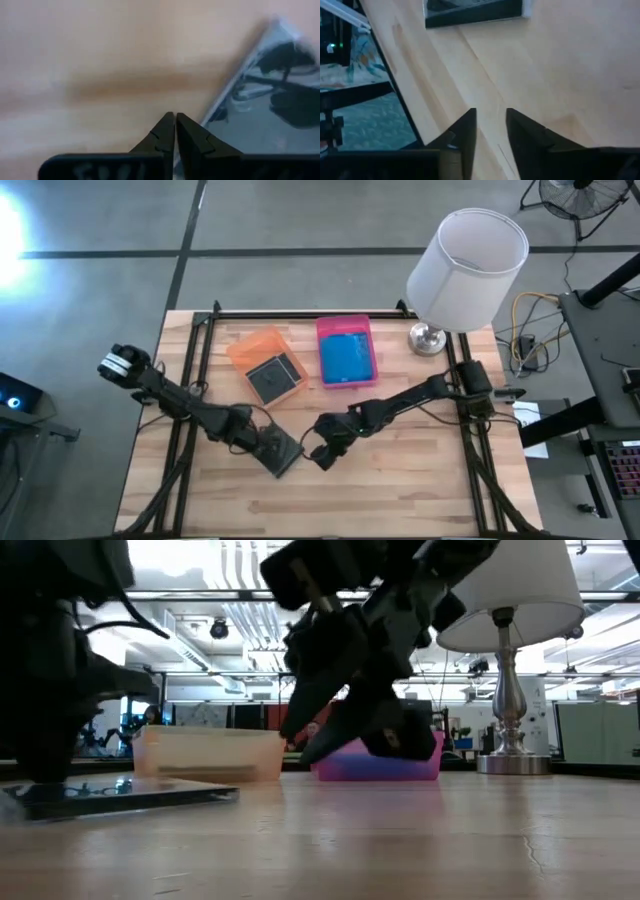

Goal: Pick & place jewel cases by type
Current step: Put the black CD case into the orange bin

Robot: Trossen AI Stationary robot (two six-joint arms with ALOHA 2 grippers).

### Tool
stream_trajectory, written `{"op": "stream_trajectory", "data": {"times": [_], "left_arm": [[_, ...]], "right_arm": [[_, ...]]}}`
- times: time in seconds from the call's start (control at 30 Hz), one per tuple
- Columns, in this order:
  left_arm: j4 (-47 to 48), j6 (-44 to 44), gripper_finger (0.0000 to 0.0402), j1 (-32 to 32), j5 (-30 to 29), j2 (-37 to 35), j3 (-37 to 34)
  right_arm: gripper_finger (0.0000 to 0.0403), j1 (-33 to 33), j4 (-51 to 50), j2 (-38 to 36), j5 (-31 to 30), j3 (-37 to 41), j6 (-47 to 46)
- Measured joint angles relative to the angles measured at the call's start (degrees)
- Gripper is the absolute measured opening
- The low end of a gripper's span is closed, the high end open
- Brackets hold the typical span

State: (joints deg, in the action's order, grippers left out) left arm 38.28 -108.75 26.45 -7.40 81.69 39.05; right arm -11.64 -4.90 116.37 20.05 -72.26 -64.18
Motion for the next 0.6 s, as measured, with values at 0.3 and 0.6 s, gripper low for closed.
{"op": "stream_trajectory", "data": {"times": [0.3, 0.6], "left_arm": [[-1.60, -7.76, 0.0000, 8.71, -1.99, 6.27, 4.43], [-3.85, -6.43, 0.0000, 9.45, -0.42, 12.32, 12.35]], "right_arm": [[0.0205, 0.00, 8.02, 5.69, -3.35, -0.87, -7.98], [0.0252, 0.45, 13.67, 8.54, -6.68, -1.01, -16.59]]}}
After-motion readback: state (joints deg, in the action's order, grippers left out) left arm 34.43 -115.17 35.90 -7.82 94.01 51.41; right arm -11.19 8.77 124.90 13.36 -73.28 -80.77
